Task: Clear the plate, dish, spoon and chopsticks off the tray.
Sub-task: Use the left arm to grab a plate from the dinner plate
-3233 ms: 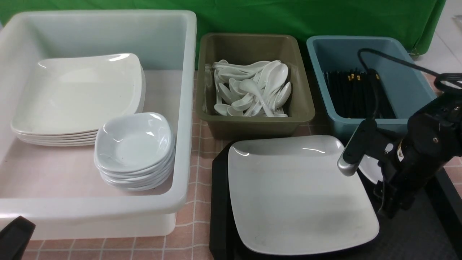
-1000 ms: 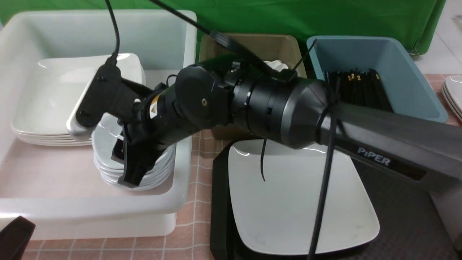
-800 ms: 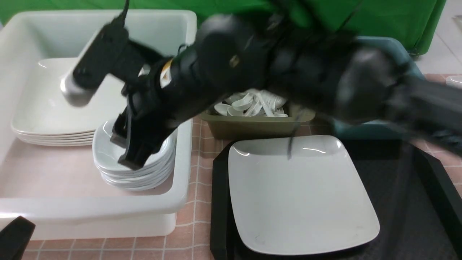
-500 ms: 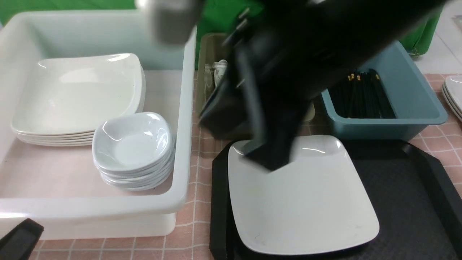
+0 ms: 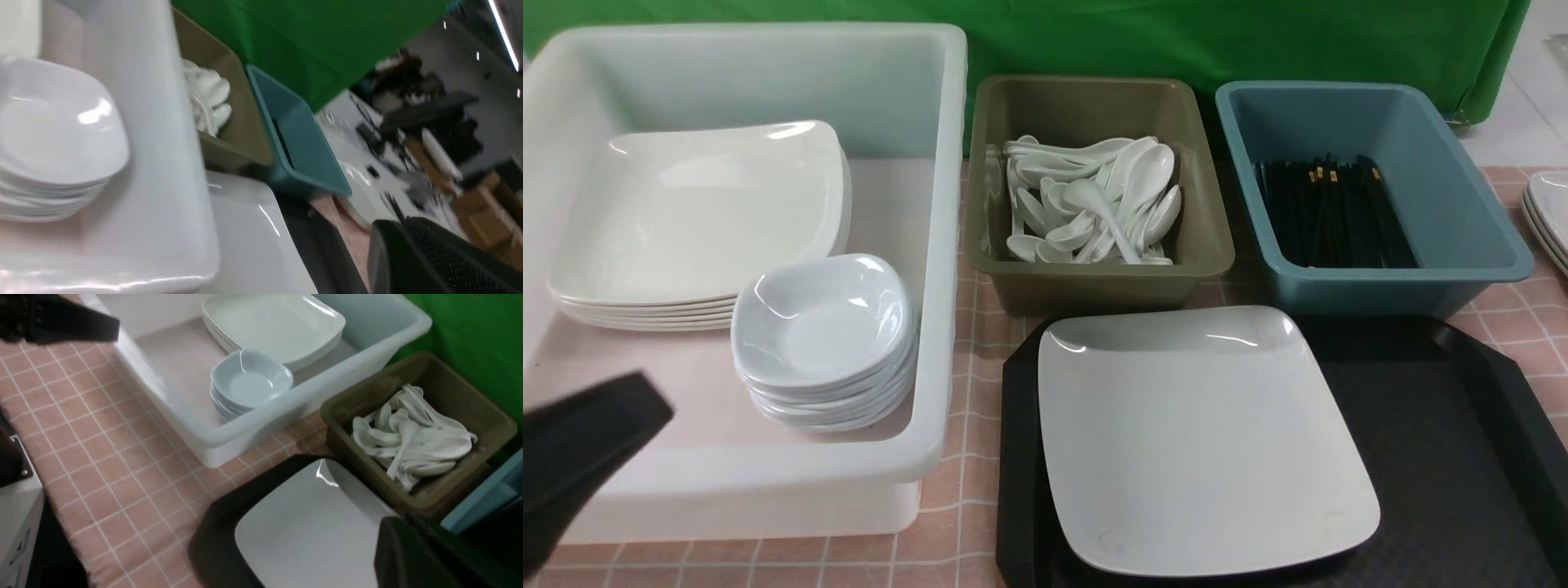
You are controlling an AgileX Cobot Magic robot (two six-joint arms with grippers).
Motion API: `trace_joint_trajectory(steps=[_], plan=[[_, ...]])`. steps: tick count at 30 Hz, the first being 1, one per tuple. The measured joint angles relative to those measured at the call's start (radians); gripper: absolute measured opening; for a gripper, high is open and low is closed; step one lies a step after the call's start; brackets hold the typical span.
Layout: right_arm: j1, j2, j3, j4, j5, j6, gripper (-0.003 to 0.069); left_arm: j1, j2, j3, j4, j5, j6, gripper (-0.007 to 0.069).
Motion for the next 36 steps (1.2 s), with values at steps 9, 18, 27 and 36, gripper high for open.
trace_joint_trajectory(steps=[9,18,27,36], plan=[[0.000,-0.257,0.364,-0.189,0.000,0.093,0.0030,-0.001,0.473,-0.529,-0.090,0.424,0.159,0.0020],[0.000,-0.571,0.636,-0.391,0.000,0.295,0.0030,-0.330,0.831,-0.685,0.232,0.465,-0.119,0.0020],[0.048,-0.799,0.810,-0.391,-0.002,0.408,0.0030,-0.763,1.085,-0.685,0.568,0.468,-0.374,0.0028],[0.155,-0.830,0.884,-0.387,-0.002,0.475,0.0030,-0.877,1.289,-0.685,0.737,0.420,-0.559,0.0196]])
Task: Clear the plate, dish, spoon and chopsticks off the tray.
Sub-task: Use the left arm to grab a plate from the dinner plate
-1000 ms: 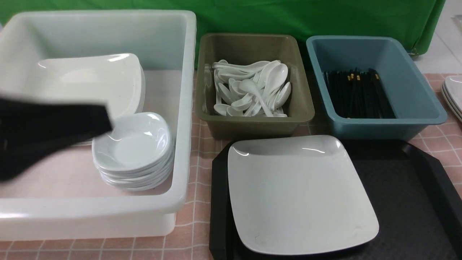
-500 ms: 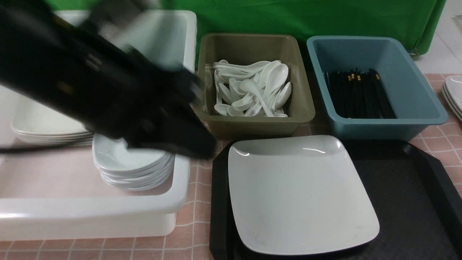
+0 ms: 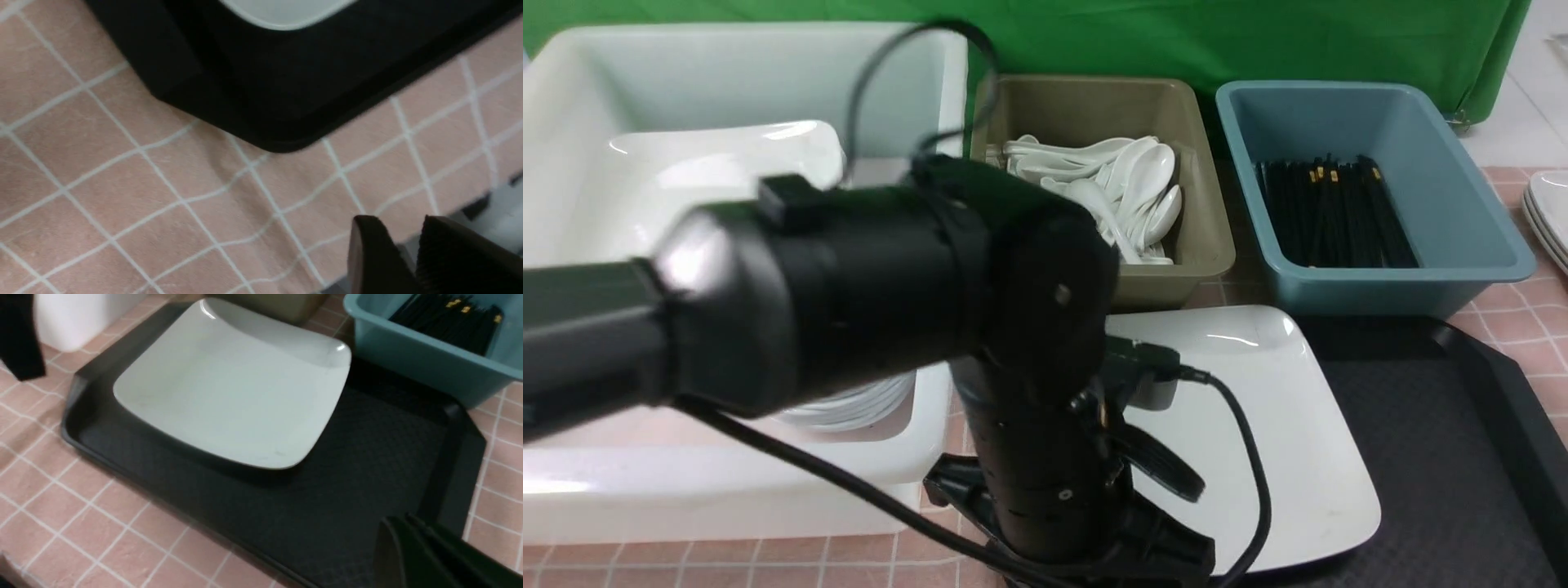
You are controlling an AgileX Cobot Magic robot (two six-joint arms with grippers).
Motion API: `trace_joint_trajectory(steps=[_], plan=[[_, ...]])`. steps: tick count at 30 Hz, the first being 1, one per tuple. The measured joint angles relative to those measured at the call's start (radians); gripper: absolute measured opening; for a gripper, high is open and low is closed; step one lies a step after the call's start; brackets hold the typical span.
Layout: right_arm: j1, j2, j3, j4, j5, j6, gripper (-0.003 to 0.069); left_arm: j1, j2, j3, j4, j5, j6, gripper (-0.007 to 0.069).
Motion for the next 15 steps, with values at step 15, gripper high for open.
trace_joint_trajectory(steps=[15], plan=[[0.025,0.000,0.000,0.000,0.000,0.002,0.0030,0.000,0.137,0.000,0.150,-0.177,-0.138,0.0503]])
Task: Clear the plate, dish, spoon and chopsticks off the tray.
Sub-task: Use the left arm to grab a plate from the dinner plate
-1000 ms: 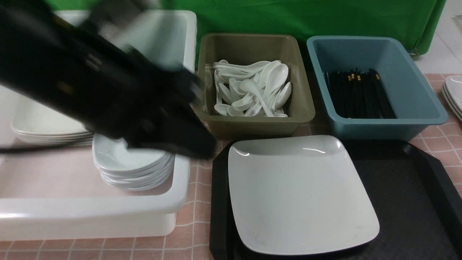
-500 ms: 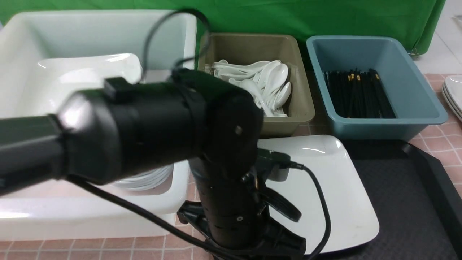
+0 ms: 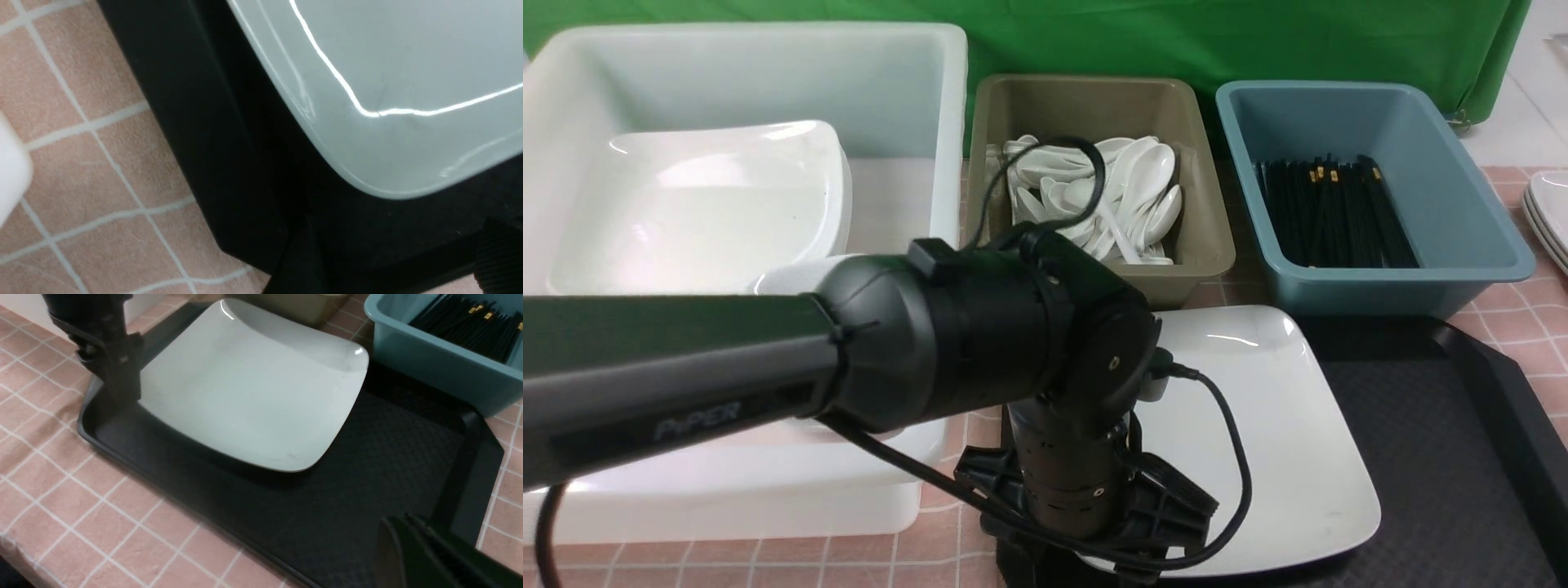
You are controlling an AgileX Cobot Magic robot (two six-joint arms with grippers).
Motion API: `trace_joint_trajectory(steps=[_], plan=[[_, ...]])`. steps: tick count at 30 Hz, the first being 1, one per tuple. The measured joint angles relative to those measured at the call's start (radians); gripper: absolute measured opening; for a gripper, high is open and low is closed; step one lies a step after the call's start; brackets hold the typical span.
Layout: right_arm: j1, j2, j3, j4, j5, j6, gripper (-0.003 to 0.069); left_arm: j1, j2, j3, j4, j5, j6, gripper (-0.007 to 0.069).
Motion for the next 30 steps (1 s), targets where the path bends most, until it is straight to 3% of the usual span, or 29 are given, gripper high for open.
trace_joint_trajectory(steps=[18,22,26,30], plan=[[0.000,0.000,0.000,0.004,0.002,0.001,0.0030,0.000,0.080,-0.001,-0.058,-0.110,-0.025,0.0506],[0.000,0.000,0.000,0.004,0.002,0.005,0.0030,-0.001,0.090,-0.001,-0.103,-0.177,0.023,0.0507],[0.000,0.000,0.000,0.004,0.002,0.021,0.0030,-0.001,0.100,-0.001,-0.190,-0.334,0.137,0.0496],[0.000,0.000,0.000,0.004,0.002,0.023,0.0030,-0.001,0.099,-0.001,-0.233,-0.389,0.229,0.0478]])
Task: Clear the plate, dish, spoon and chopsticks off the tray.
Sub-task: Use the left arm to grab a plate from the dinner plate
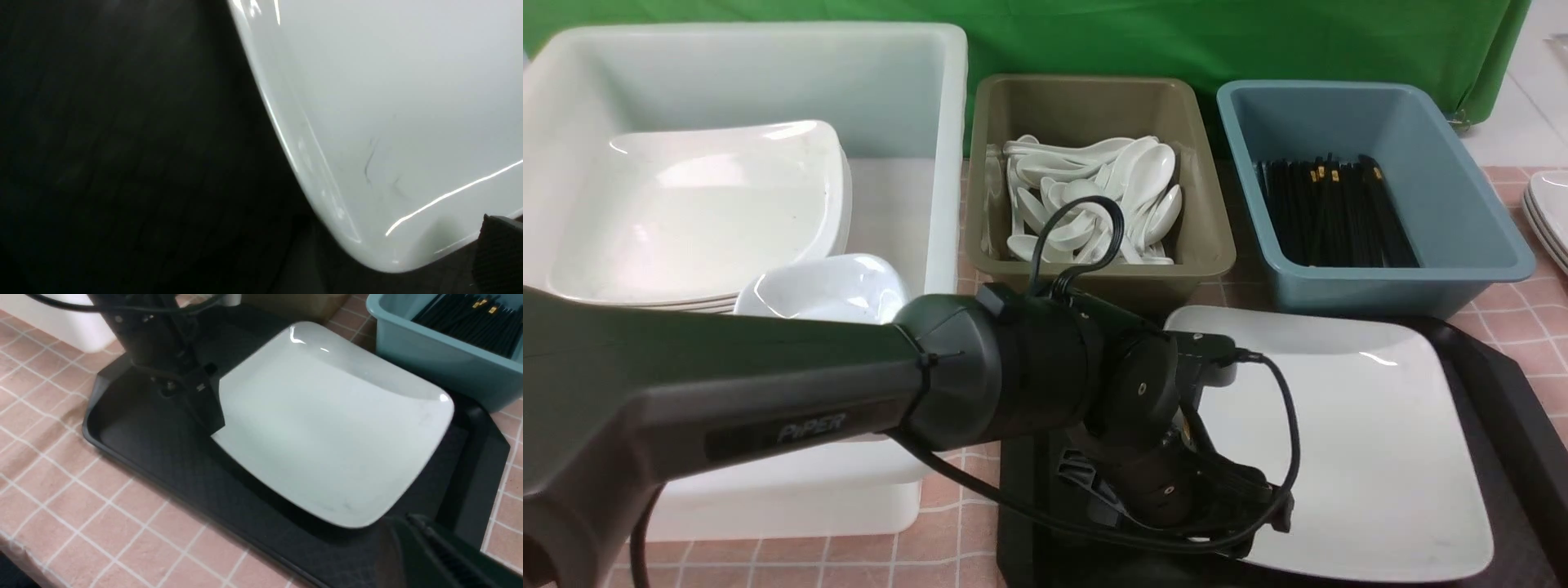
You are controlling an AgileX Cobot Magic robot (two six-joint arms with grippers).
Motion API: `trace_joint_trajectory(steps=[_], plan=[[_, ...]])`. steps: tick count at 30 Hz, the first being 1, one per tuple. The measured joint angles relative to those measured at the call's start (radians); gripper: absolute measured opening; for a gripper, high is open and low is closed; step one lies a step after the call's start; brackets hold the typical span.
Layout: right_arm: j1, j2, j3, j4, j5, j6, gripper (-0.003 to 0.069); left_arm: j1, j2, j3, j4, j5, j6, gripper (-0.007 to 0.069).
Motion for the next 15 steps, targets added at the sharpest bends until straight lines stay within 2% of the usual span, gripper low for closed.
trace_joint_trajectory(steps=[6,10,12,15], plan=[[0.000,0.000,0.000,0.000,0.000,0.000,0.0030,0.000,-0.001,0.000,0.018,0.030,-0.017,0.0456],[0.000,0.000,0.000,0.000,0.000,0.002,0.0030,0.000,0.001,0.000,0.020,0.008,-0.110,0.0456],[0.000,0.000,0.000,0.000,0.000,0.015,0.0030,0.000,0.012,0.000,0.020,-0.023,-0.195,0.0461],[0.000,0.000,0.000,0.000,0.000,0.025,0.0030,0.000,0.039,0.000,0.019,-0.061,-0.236,0.0468]])
